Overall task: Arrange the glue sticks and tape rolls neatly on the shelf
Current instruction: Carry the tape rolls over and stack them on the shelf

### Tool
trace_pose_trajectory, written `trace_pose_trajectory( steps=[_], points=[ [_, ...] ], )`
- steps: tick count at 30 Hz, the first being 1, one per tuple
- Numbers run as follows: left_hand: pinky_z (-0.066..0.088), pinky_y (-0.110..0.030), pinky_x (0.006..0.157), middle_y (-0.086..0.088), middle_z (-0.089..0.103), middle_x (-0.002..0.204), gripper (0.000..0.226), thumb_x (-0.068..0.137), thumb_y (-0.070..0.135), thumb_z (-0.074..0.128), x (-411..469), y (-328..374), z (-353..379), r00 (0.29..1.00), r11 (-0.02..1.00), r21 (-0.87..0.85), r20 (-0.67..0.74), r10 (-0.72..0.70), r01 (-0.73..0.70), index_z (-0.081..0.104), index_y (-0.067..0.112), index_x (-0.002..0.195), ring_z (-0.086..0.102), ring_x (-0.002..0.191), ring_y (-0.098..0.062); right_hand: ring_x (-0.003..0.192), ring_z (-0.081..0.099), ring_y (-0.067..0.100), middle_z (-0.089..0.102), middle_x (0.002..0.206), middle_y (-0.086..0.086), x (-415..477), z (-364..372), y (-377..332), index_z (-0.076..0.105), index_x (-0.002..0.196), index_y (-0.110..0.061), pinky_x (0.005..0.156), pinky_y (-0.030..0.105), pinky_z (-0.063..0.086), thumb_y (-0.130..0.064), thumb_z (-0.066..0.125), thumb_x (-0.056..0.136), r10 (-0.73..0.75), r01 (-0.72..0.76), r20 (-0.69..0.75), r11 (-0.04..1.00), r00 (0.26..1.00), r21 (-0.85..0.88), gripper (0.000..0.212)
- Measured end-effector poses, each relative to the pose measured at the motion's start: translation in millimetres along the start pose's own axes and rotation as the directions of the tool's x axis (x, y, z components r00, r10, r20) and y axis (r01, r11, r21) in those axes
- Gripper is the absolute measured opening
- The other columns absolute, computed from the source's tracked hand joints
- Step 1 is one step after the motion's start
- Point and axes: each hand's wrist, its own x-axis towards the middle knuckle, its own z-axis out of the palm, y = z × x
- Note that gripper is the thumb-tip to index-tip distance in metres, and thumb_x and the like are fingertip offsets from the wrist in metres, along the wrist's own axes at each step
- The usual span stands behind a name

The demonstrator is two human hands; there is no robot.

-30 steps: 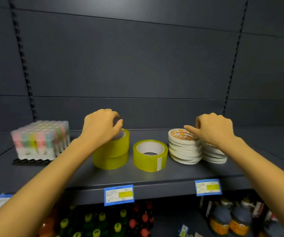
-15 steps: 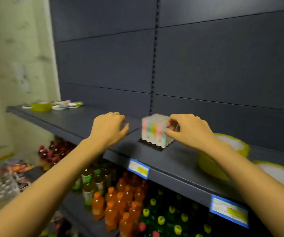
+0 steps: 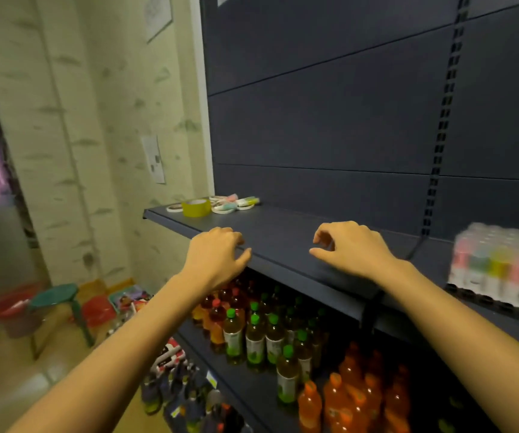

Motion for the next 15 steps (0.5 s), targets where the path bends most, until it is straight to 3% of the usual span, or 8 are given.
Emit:
trace_pose_trajectory(
  steps=[7, 15],
  points=[
    [0.044, -0.029, 0.068, 0.001, 0.065, 0.102, 0.035, 0.09, 0.046, 0.045, 12.7, -100.4, 29.8, 0.999, 0.999, -0.009, 0.033, -0.03, 0.031, 0.065, 0.019, 0.1, 0.059, 0.1, -0.019, 0.1, 0.058, 0.016, 0.063, 0.109, -0.007, 82.6, 59.2, -68.5, 0.058, 0.11, -0.028, 0.077, 0.029, 0.04, -0.044, 0.053, 0.09, 0.008, -0.011, 0.085, 0.999, 0.996, 0.044, 0.026],
    [0.047, -0.03, 0.068, 0.005, 0.066, 0.099, 0.033, 0.089, 0.046, 0.044, 47.4, -185.4, 77.7, 0.995, 0.993, -0.059, 0.024, -0.097, 0.098, 0.066, 0.022, 0.097, 0.061, 0.094, -0.016, 0.098, 0.057, 0.016, 0.062, 0.108, -0.007, 182.2, 113.5, -95.4, 0.058, 0.109, -0.028, 0.075, 0.028, 0.041, -0.038, 0.053, 0.091, 0.013, -0.02, 0.15, 0.999, 0.989, 0.046, 0.021]
  ],
)
